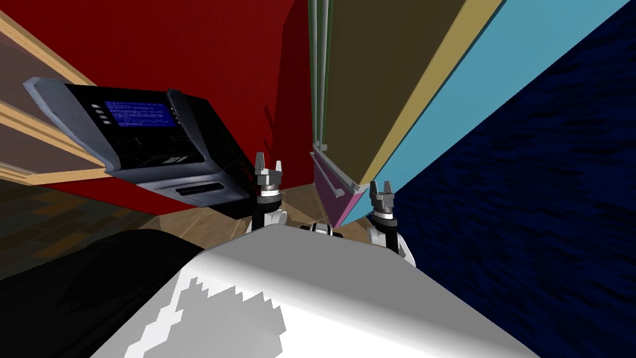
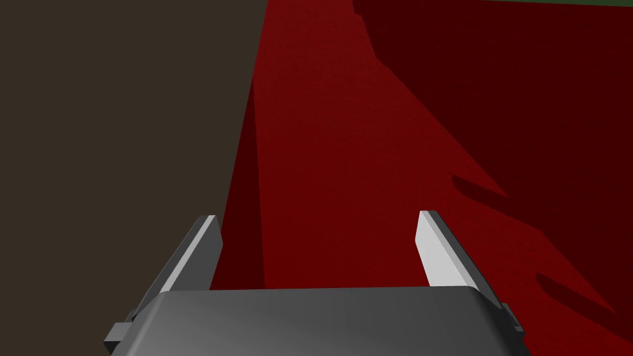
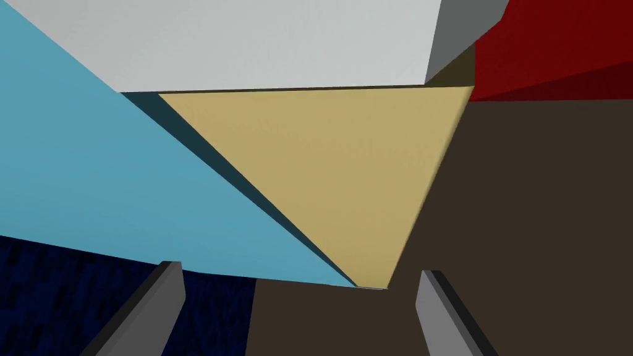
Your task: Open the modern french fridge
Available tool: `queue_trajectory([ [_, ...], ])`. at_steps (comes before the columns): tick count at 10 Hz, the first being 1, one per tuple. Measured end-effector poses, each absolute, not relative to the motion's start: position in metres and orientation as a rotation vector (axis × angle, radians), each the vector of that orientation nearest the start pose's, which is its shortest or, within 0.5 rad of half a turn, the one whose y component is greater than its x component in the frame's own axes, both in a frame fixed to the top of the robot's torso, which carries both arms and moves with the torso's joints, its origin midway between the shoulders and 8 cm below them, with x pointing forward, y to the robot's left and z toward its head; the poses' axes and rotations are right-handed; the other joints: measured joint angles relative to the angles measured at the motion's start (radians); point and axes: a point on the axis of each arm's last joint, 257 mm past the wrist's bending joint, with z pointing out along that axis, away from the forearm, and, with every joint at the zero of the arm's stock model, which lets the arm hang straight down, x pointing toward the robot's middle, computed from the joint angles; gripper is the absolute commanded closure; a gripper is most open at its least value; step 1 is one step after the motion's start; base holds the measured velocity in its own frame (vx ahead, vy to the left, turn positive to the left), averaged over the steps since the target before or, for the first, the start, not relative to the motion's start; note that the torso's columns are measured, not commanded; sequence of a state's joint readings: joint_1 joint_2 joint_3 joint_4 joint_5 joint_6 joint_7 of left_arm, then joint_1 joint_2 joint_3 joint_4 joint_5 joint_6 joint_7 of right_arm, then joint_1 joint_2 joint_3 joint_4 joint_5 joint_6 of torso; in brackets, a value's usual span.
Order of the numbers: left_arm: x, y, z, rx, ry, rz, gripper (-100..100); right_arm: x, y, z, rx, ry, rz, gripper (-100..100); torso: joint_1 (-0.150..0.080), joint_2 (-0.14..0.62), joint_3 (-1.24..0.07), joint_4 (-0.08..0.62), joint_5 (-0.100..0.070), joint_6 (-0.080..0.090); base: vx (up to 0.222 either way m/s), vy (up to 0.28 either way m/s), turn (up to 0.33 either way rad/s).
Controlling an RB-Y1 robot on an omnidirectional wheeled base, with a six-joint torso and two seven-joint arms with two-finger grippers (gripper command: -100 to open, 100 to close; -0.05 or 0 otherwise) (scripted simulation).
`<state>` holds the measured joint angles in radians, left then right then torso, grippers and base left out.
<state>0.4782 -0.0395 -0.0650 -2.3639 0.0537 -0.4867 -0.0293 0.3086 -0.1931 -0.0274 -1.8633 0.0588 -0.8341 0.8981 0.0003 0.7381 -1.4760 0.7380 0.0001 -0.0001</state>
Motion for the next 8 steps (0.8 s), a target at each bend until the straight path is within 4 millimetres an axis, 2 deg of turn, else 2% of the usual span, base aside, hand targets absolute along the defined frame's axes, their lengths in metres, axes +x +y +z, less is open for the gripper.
queue_trajectory([
  [2,0.33,0.265,0.066,-0.643,0.489,-1.4,0,0.378,-0.261,-0.034,0.008,0.78,0.423,-100,-0.002,0.0,0.0,0.0,-0.001,0.0,0.011,0.013,-0.033],
  [8,0.33,0.265,0.066,-0.643,0.489,-1.4,0,0.387,-0.255,-0.054,-0.089,0.798,0.263,-100,-0.001,0.0,0.0,0.0,0.0,0.0,0.017,0.033,-0.031],
])
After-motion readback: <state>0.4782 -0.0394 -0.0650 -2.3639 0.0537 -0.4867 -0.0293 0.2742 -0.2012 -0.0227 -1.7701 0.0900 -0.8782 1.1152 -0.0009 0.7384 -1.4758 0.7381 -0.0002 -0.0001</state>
